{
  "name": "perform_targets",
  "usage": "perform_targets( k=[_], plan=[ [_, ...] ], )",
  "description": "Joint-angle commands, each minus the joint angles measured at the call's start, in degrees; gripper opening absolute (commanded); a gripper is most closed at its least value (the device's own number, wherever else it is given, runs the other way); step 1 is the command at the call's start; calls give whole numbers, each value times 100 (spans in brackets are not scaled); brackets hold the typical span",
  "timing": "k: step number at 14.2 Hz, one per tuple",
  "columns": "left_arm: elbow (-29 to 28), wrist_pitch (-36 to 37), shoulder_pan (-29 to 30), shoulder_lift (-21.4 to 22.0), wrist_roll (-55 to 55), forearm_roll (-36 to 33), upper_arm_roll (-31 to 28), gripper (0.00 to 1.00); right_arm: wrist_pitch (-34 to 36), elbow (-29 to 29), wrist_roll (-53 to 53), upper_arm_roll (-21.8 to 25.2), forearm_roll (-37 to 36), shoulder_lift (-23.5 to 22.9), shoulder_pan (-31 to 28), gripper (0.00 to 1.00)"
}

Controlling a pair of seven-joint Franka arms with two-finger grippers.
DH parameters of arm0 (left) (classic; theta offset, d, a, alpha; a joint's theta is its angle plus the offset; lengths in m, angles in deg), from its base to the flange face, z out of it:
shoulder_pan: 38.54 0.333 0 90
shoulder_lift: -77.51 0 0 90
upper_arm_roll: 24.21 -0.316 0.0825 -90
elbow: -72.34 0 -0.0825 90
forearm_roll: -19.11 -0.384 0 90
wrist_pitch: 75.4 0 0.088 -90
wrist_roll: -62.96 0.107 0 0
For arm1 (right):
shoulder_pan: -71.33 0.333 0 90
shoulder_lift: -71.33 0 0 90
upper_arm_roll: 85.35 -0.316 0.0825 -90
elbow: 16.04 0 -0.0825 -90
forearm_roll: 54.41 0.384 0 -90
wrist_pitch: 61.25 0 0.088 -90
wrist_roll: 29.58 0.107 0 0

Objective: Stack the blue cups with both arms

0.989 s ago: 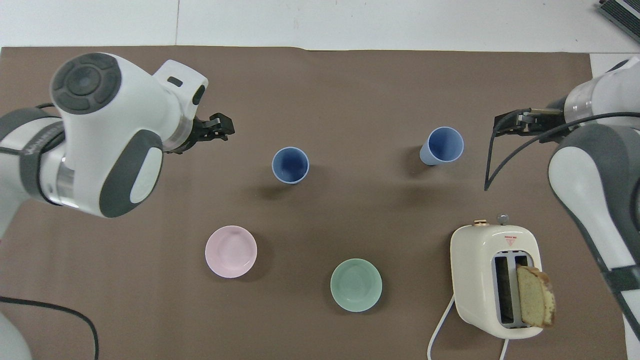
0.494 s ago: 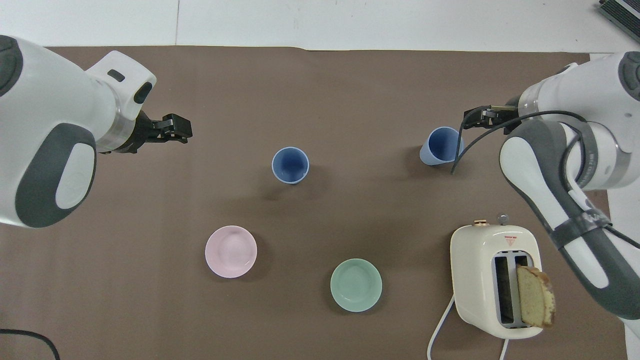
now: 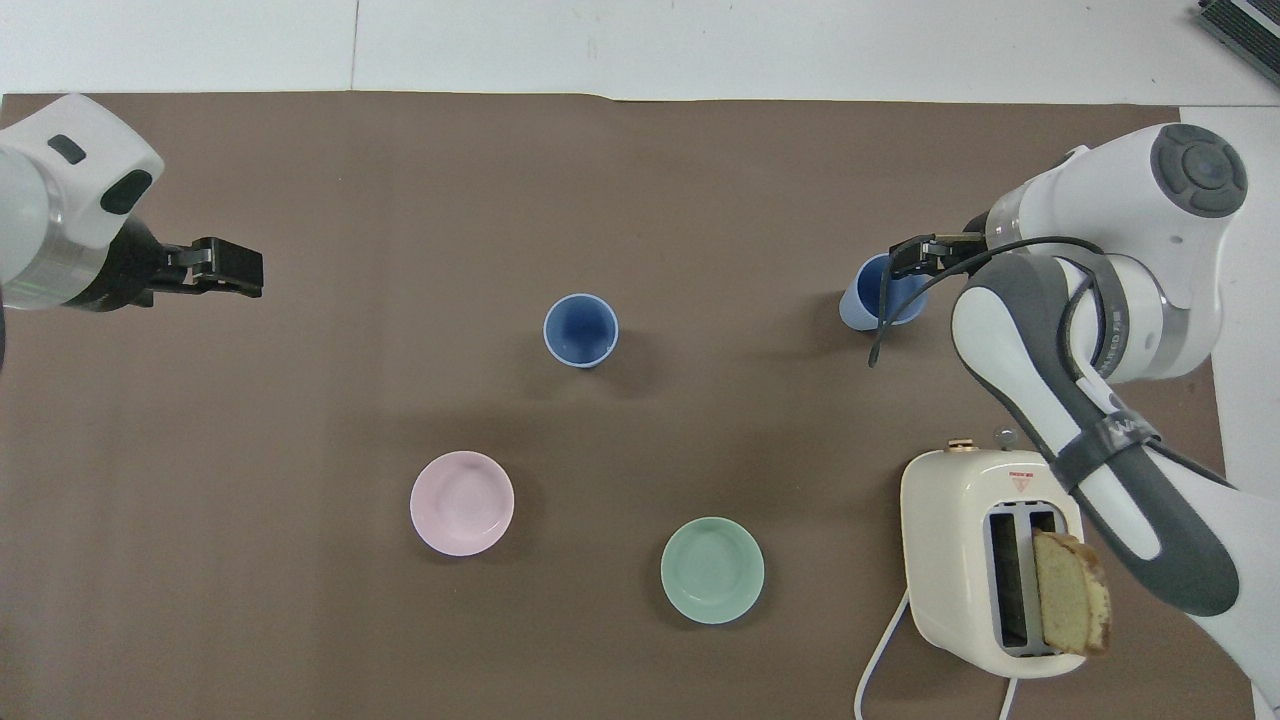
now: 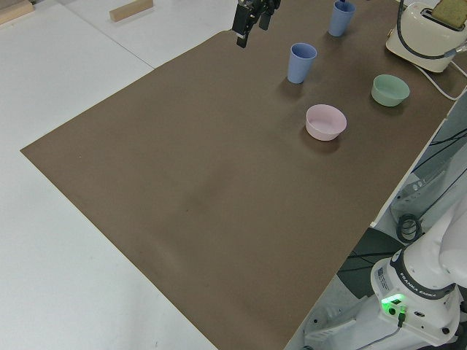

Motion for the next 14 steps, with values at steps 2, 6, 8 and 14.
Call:
perform_targets(
  k=[2, 6, 8, 14],
  plan=[
    [5, 528, 524, 354, 1069, 115, 46, 100, -205, -262, -328, -15, 106, -5, -33, 100],
    [617, 1395, 614, 417, 1652, 54, 72, 100, -311, -271, -583, -15, 106, -32, -24, 40],
    [874, 2029, 596, 425, 1617, 10, 72, 100, -328, -262, -679, -15, 98, -40, -24, 0],
    [611, 2084, 588, 733, 1293, 80, 81, 100, -285, 18, -645, -42, 80, -102, 46, 0]
  ],
)
